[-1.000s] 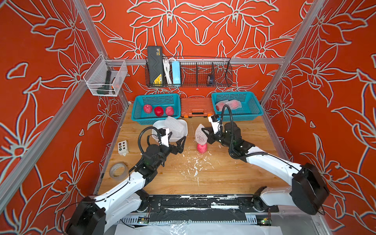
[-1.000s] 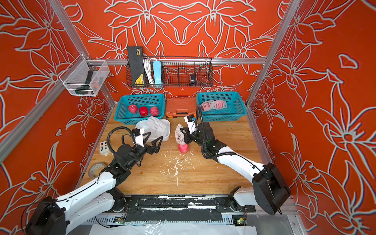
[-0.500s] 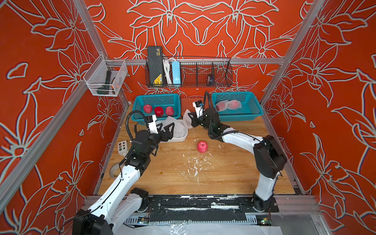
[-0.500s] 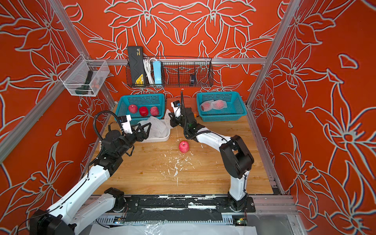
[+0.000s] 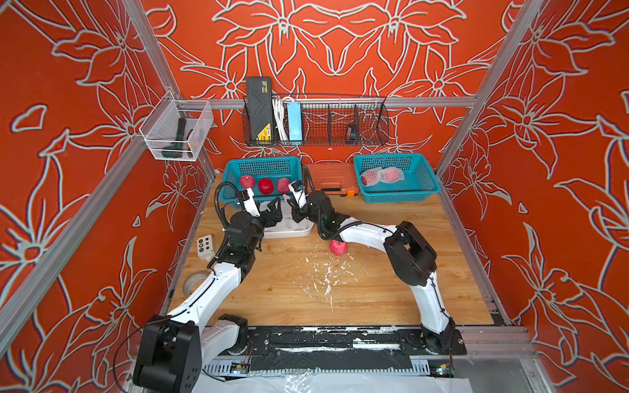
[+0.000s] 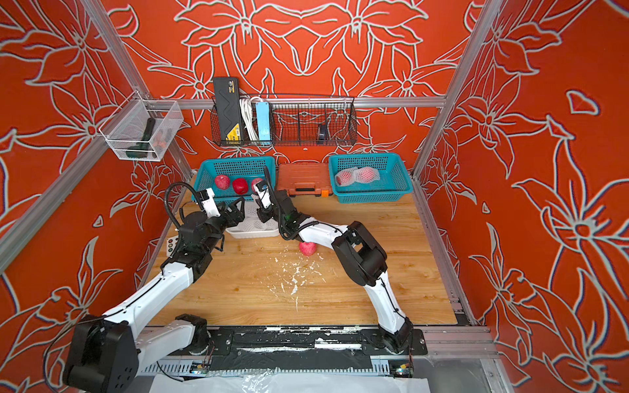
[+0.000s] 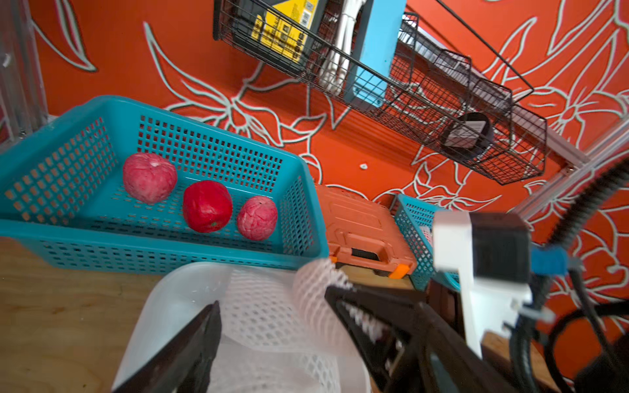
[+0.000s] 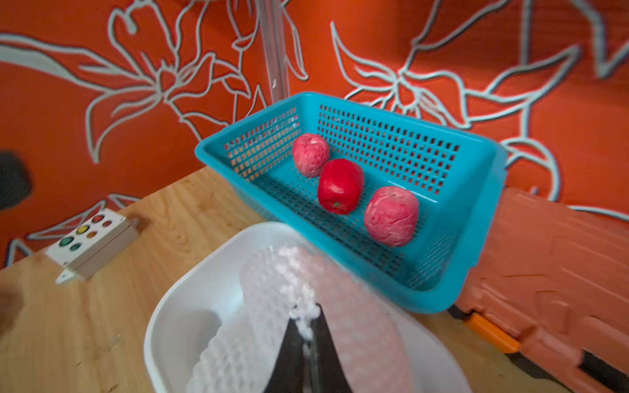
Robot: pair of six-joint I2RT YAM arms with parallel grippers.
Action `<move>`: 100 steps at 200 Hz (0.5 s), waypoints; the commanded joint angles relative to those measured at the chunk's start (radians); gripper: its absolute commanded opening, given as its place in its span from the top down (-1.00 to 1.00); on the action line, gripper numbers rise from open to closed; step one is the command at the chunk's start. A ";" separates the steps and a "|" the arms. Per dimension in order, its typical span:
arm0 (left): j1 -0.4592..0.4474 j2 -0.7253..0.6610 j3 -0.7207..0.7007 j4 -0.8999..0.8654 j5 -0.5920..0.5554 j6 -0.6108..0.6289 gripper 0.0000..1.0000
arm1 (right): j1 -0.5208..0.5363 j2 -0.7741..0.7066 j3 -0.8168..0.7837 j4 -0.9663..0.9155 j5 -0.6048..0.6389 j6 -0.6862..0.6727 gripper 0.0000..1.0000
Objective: Remove foam nets from apples
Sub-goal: Place the foam net into the storage box.
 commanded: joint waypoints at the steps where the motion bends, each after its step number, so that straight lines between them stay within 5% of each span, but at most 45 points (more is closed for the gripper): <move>1: 0.030 0.038 -0.006 0.082 0.066 0.018 -0.70 | 0.026 0.032 0.001 0.006 -0.104 -0.040 1.00; 48: 0.037 0.125 0.012 0.083 0.121 0.031 -0.71 | 0.027 0.135 0.085 -0.092 -0.165 -0.020 1.00; 100: 0.045 0.148 0.012 0.078 0.132 0.038 -0.73 | 0.016 0.180 0.171 -0.175 -0.206 0.037 0.77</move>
